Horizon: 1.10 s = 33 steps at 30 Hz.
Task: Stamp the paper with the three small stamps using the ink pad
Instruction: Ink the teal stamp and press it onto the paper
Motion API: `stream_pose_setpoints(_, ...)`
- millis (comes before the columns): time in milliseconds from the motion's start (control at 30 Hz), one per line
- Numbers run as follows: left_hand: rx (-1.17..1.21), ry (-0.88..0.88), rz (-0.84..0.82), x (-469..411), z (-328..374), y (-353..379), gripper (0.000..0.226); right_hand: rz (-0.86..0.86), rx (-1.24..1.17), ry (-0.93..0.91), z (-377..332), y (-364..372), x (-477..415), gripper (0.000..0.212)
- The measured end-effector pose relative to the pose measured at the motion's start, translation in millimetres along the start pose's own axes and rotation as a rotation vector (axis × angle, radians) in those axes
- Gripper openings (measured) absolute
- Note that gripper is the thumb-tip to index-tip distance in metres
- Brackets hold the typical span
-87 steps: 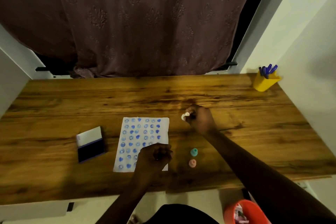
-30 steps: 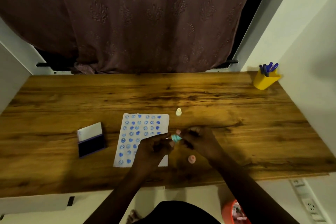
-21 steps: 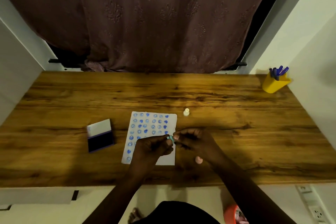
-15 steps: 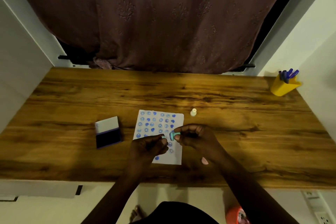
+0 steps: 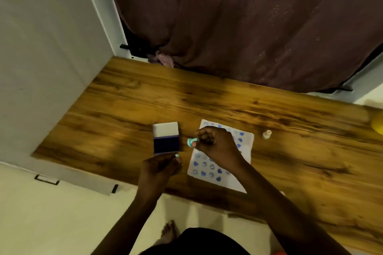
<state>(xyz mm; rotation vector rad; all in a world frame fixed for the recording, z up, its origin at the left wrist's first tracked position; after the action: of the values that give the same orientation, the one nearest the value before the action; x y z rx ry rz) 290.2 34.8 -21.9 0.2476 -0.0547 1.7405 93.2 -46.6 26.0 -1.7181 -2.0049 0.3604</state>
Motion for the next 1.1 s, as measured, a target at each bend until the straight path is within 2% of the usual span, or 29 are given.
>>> stream_pose_setpoints(67, 0.015, -0.008, 0.039, -0.9, -2.4, -19.3, 0.023, -0.028, 0.09, -0.032, -9.7, 23.9, -13.5, 0.021)
stream_pose_setpoints(167, 0.039, -0.027, 0.105, -0.7, -5.6, -49.1, 0.017, -0.079, 0.213, -0.096, -21.0, 59.9, -29.1, 0.021)
stream_pose_setpoints(300, -0.06, -0.002, 0.128, -2.6, -7.7, -79.2, 0.012, -0.129, 0.37, -0.181, -33.1, 98.5, -39.5, 0.026)
stream_pose_setpoints(467, -0.133, -0.019, 0.137, -8.0, -9.7, -94.8, 0.018, -0.158, 0.512, -0.21, -38.7, 122.4, -46.0, 0.028)
stream_pose_setpoints(700, -0.08, -0.053, 0.141, -18.8, -10.7, -96.0, 0.021, -0.159, 0.601, -0.209, -39.9, 132.2, -48.1, 0.031)
stream_pose_setpoints(867, -0.149, -0.055, 0.131, -22.9, -11.3, -93.5, 0.017, -0.141, 0.696, -0.221, -37.6, 141.1, -47.2, 0.03)
stream_pose_setpoints(1100, -0.122, -0.034, 0.114, -25.4, -6.5, -86.9, 0.015, -0.097, 0.711, -0.243, -35.2, 144.8, -48.9, 0.03)
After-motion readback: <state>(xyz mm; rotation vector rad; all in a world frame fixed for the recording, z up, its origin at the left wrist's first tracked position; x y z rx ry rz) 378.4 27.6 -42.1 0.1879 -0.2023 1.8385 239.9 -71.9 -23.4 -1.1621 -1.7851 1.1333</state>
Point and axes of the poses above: each hand's wrist, its own x-axis away from the middle knuckle, its own y-axis out of the palm, z = x × y, the point moved 6 cm from there along -x, towards the middle knuckle, and after that the axes turned 5 degrees about y, right-handed, at the moved point
